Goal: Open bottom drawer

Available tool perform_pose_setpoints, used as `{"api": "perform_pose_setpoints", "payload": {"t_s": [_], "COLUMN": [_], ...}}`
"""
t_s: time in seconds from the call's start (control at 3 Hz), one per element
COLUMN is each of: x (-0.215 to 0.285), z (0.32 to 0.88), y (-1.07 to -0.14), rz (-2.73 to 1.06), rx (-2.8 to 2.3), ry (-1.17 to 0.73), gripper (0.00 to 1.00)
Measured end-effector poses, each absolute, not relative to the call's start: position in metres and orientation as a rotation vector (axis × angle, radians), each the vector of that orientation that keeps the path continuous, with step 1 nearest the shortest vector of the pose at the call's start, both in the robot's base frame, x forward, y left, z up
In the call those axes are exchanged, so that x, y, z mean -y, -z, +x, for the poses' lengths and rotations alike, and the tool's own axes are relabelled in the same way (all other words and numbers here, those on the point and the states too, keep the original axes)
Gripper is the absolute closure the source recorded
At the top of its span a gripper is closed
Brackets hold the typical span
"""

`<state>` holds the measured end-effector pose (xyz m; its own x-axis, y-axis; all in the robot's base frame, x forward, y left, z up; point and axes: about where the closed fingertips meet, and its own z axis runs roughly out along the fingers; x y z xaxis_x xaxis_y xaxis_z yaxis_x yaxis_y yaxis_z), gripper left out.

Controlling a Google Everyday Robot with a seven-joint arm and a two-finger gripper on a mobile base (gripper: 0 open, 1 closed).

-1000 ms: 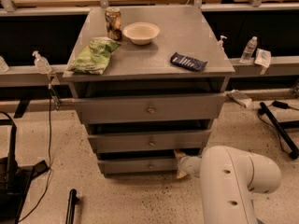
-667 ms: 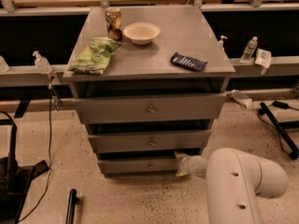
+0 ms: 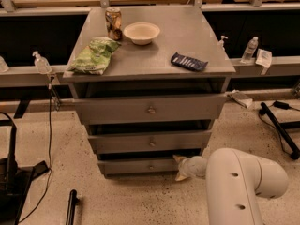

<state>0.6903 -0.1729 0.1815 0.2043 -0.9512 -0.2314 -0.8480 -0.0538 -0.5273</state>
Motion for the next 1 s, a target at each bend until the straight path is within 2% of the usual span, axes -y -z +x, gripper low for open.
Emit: {"api": "perform_pose_setpoints", "payload": {"t_s": [1.0], "x": [0.170], "z": [0.704], "y": [-0.169], "rz": [-1.909], "rx": [-1.699], "ry": [0.211], "gripper": [0.27]}}
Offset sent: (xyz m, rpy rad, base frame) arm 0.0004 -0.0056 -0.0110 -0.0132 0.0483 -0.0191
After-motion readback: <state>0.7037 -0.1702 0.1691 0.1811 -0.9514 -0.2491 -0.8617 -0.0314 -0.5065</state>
